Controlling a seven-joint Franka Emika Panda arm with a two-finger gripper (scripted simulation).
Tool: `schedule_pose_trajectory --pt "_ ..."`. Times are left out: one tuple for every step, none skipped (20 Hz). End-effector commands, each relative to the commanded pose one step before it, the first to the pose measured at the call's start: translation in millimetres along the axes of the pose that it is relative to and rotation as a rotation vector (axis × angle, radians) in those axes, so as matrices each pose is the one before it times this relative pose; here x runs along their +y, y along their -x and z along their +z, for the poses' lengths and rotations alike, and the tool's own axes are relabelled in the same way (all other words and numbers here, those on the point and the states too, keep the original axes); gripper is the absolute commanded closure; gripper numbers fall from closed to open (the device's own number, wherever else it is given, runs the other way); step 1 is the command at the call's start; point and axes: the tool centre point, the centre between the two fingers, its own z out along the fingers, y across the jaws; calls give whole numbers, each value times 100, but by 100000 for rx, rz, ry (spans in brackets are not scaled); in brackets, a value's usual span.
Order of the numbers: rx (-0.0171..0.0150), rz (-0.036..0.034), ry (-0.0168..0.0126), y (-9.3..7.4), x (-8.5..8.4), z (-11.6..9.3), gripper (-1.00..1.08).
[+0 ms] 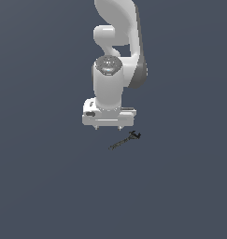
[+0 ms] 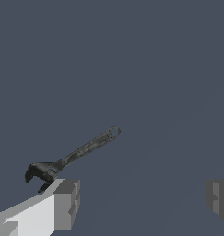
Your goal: Pick up the object and move it to a goal position.
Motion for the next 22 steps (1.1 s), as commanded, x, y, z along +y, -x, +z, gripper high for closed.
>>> schedule_pose_trajectory --pt "-43 3465 -277 59 -348 375 -92" --pt "-16 1658 -127 33 -156 174 -92" --pt "-19 1780 -133 39 -166 186 -92" --pt "-23 1897 -138 46 -175 198 -92" --pt "-27 2021 -143 53 -183 211 -92" --pt "-31 2150 -147 62 -191 224 -92" --pt "-35 2281 -151 71 -199 237 -92" --pt "-40 2409 -153 81 -207 250 -92" --pt "-44 2510 -153 91 -210 260 -92" --pt "-47 2532 -148 98 -206 261 -92" --pt "-49 2533 -141 105 -202 261 -92" --pt "-51 2536 -134 111 -196 260 -92" --pt "-52 2539 -127 117 -190 260 -92" --pt "-53 2541 -121 123 -184 259 -92" --pt "-53 2543 -114 129 -178 258 -92" --pt "-54 2546 -107 134 -172 258 -92" --pt "-53 2548 -101 139 -165 257 -92" --pt "-53 2550 -94 144 -159 257 -92" --pt "-52 2553 -88 148 -152 256 -92" --pt "-51 2554 -82 153 -145 255 -92" --pt "-49 2556 -76 157 -138 254 -92" --pt "-47 2559 -70 160 -131 254 -92"
